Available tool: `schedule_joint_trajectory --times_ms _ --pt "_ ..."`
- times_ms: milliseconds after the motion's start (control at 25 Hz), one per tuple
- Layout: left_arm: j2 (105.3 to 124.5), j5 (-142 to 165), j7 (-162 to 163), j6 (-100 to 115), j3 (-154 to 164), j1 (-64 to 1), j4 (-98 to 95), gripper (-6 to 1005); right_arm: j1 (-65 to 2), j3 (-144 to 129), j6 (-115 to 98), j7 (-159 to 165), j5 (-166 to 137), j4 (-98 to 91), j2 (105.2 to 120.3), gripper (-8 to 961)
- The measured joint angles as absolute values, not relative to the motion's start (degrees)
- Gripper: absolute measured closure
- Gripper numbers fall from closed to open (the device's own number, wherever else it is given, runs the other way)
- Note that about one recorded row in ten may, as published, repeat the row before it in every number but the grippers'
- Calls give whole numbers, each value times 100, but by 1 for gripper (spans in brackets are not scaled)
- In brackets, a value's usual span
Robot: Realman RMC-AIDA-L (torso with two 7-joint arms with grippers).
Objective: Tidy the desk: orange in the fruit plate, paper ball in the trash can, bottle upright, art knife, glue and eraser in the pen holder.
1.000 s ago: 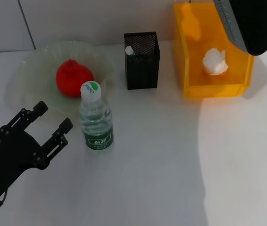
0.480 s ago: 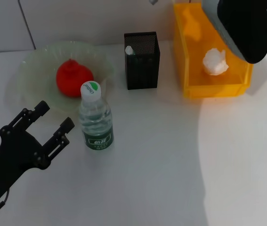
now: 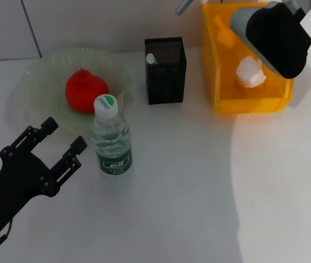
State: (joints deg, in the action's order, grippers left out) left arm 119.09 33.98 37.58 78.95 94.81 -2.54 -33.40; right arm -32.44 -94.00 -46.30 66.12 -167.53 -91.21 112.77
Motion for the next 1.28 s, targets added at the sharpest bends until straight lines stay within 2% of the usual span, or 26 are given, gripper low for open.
schedule_joint_trajectory --times_ms 640,1280 --pt "11909 3373 3755 7892 9476 -255 -3272 306 -3364 -9673 -3007 5517 -16751 -7848 11337 832" --pt "11909 3368 3753 7923 9474 -273 -3196 306 -3318 -9905 -2601 5458 -16742 -7401 11330 832"
